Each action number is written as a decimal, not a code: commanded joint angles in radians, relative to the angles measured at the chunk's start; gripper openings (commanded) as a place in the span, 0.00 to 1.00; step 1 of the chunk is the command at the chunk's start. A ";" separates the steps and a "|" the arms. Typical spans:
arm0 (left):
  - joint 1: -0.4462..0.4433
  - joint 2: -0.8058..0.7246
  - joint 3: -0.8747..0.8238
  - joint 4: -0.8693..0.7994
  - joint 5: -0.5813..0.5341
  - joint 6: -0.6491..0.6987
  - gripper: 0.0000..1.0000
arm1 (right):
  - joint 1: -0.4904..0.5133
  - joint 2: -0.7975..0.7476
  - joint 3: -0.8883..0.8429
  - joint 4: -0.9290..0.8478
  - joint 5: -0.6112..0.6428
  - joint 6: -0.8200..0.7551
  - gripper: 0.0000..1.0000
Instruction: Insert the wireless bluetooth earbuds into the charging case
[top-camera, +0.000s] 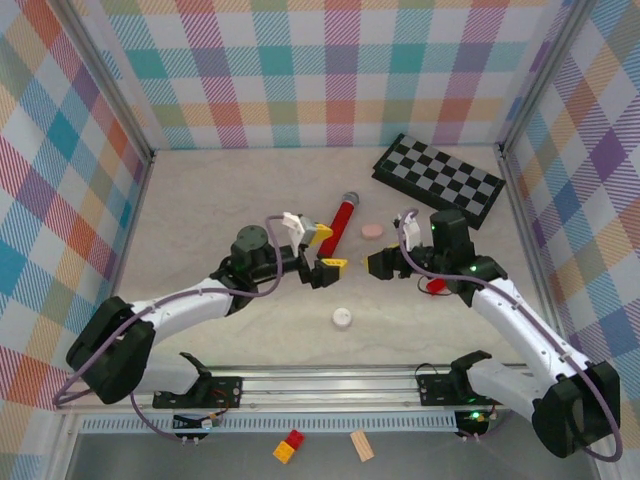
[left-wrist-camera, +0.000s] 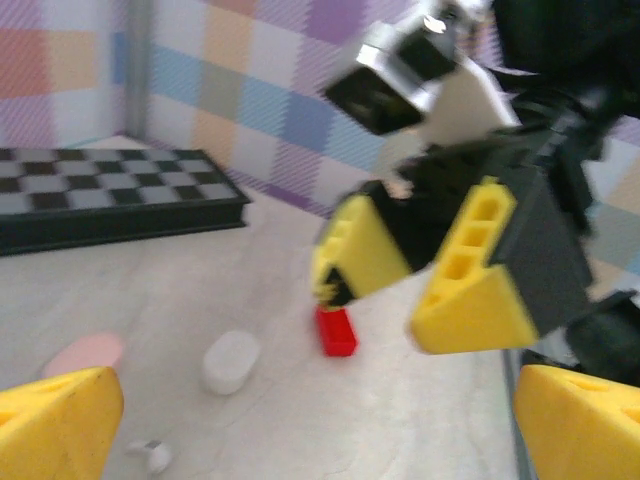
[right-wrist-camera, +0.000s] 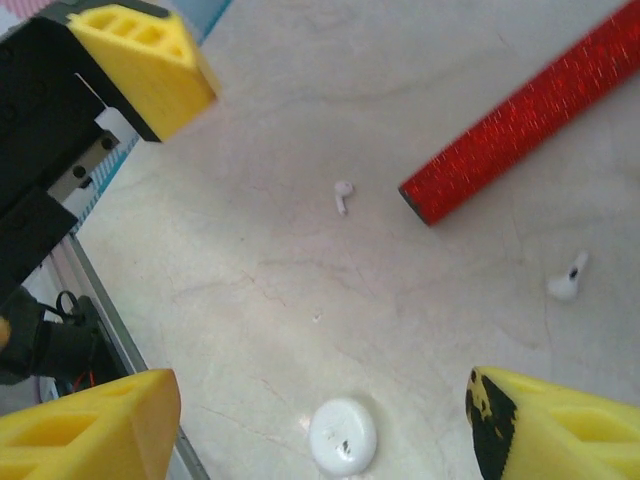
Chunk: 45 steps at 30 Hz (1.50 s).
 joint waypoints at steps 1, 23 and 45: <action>0.053 -0.029 -0.070 0.061 -0.149 -0.122 1.00 | 0.002 -0.022 -0.034 -0.032 0.020 0.148 0.77; 0.243 -0.185 -0.087 -0.392 -0.427 -0.373 1.00 | 0.534 0.552 0.300 -0.341 0.504 0.108 0.85; 0.255 -0.274 -0.103 -0.470 -0.435 -0.319 1.00 | 0.599 0.780 0.383 -0.375 0.556 0.593 0.77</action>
